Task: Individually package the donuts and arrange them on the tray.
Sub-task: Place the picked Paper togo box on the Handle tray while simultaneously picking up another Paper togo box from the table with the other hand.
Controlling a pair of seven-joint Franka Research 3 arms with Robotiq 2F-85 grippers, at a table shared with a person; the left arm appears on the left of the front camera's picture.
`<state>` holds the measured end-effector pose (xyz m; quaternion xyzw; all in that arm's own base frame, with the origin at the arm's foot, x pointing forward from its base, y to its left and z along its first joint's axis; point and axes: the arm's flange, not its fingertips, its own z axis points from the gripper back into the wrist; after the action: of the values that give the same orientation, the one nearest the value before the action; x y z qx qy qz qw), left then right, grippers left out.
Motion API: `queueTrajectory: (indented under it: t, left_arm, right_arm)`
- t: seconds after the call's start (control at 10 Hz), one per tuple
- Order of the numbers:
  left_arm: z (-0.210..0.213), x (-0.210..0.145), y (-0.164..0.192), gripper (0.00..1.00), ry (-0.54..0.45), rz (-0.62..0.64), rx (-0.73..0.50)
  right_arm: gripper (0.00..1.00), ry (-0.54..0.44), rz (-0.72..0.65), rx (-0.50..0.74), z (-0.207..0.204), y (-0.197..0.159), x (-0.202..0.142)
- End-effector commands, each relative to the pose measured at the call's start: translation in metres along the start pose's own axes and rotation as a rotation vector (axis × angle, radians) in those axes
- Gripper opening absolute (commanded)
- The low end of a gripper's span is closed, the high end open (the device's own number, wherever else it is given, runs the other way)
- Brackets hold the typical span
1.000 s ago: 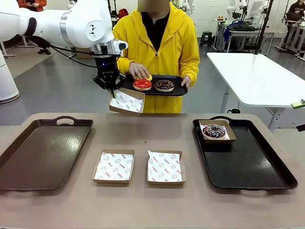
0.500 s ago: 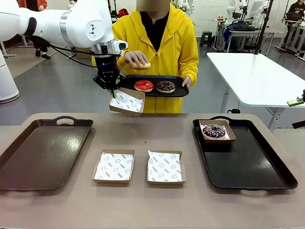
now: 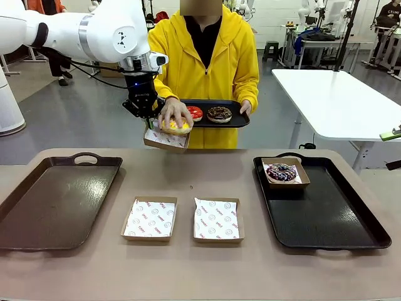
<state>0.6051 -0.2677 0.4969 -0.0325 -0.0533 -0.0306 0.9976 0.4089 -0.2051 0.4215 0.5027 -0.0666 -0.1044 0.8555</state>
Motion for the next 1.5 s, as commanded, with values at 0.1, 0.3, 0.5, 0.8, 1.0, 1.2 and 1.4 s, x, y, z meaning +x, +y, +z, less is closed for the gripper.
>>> queueTrajectory:
  t: [0.1, 0.3, 0.5, 0.8, 1.0, 1.2, 1.4]
  left_arm:
    - [0.0019, -0.0019, 0.0012, 0.00, -0.008, -0.012, -0.001]
    - [0.0019, -0.0019, 0.0012, 0.00, -0.008, -0.012, -0.001]
    - [0.0019, -0.0019, 0.0012, 0.00, -0.008, -0.012, -0.001]
    - [0.0019, -0.0019, 0.0012, 0.00, -0.008, -0.012, -0.001]
    - [0.0019, -0.0019, 0.0012, 0.00, -0.008, -0.012, -0.001]
    - [0.0019, -0.0019, 0.0012, 0.00, -0.008, -0.012, -0.001]
    - [0.0019, -0.0019, 0.0012, 0.00, -0.008, -0.012, -0.001]
  right_arm:
    - [1.00, 0.012, -0.004, 0.001, 0.0010, -0.0010, -0.0026]
    - [1.00, 0.012, -0.004, 0.001, 0.0010, -0.0010, -0.0026]
    - [1.00, 0.012, -0.004, 0.001, 0.0010, -0.0010, -0.0026]
    - [1.00, 0.012, -0.004, 0.001, 0.0010, -0.0010, -0.0026]
    - [1.00, 0.012, -0.004, 0.001, 0.0010, -0.0010, -0.0026]
    - [1.00, 0.012, -0.004, 0.001, 0.0010, -0.0010, -0.0026]
    - [1.00, 0.000, 0.000, 0.000, 0.0000, 0.0000, 0.0000]
